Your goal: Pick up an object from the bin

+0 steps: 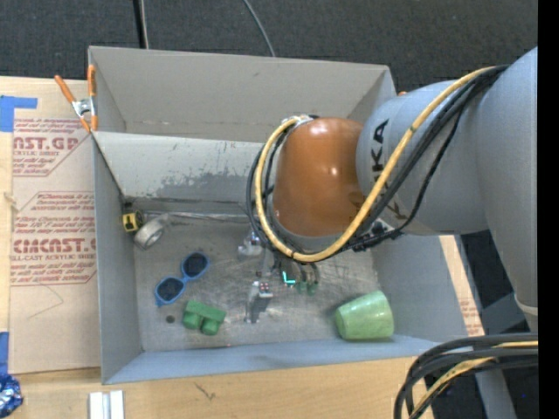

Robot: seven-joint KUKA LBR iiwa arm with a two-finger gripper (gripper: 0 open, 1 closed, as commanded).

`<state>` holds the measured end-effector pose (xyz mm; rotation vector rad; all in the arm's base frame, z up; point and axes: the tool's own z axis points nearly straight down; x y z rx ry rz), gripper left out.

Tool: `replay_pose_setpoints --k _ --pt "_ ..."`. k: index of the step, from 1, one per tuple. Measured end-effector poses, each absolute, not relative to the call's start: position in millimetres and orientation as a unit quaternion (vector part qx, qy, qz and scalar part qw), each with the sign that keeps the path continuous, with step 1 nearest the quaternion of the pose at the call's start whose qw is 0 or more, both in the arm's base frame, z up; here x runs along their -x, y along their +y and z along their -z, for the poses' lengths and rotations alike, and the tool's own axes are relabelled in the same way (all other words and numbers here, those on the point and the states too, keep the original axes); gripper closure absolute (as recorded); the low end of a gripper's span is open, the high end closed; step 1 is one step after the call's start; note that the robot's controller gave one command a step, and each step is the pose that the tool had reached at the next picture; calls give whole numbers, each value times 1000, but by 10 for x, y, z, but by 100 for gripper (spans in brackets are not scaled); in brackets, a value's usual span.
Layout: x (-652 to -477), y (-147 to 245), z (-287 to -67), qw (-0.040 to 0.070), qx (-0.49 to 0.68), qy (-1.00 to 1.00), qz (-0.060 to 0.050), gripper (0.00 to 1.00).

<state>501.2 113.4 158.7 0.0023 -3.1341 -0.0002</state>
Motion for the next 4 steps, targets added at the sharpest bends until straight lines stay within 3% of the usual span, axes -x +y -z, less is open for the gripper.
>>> replay_pose_setpoints --k 1,2,3,4 --pt "-5204 1574 -733 -3 12 -1000 1 0" --pt "-5551 2062 -864 -1 -49 -999 -1 0" --pt "-5429 2310 -906 0 -162 -987 -2 0" --pt "-5424 2334 -905 -1 -163 -987 0 100"
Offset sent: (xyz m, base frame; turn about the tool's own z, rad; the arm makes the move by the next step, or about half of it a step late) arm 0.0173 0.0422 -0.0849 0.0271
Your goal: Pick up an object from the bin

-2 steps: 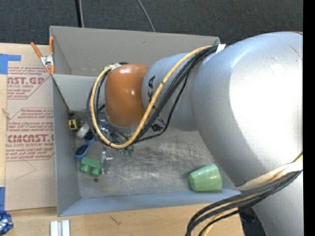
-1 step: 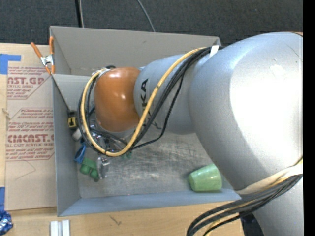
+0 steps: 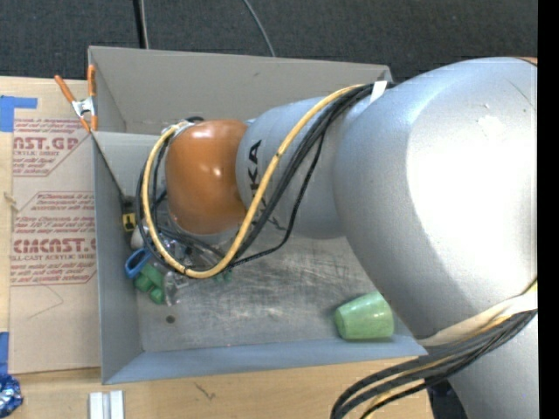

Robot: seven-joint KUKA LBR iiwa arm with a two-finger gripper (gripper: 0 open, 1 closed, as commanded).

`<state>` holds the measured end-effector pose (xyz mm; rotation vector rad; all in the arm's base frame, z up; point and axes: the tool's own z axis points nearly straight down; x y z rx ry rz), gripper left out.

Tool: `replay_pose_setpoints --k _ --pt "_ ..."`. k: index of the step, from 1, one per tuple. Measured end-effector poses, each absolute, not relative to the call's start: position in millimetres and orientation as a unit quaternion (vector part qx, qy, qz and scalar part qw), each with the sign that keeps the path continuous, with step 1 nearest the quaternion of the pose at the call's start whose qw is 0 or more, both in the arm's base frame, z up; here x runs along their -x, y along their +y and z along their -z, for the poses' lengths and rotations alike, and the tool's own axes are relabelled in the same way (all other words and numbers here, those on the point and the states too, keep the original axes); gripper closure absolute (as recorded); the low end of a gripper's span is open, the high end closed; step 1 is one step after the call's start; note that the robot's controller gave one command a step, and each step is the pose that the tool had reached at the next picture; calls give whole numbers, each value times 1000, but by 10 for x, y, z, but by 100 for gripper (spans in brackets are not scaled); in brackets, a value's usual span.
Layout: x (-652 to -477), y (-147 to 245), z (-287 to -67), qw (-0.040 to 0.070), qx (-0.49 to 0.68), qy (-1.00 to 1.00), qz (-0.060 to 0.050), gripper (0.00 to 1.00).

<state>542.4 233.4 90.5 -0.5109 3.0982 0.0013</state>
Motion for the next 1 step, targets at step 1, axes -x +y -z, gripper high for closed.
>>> replay_pose_setpoints --k 1 --pt "-5381 2315 -2187 5 165 986 -1 100"
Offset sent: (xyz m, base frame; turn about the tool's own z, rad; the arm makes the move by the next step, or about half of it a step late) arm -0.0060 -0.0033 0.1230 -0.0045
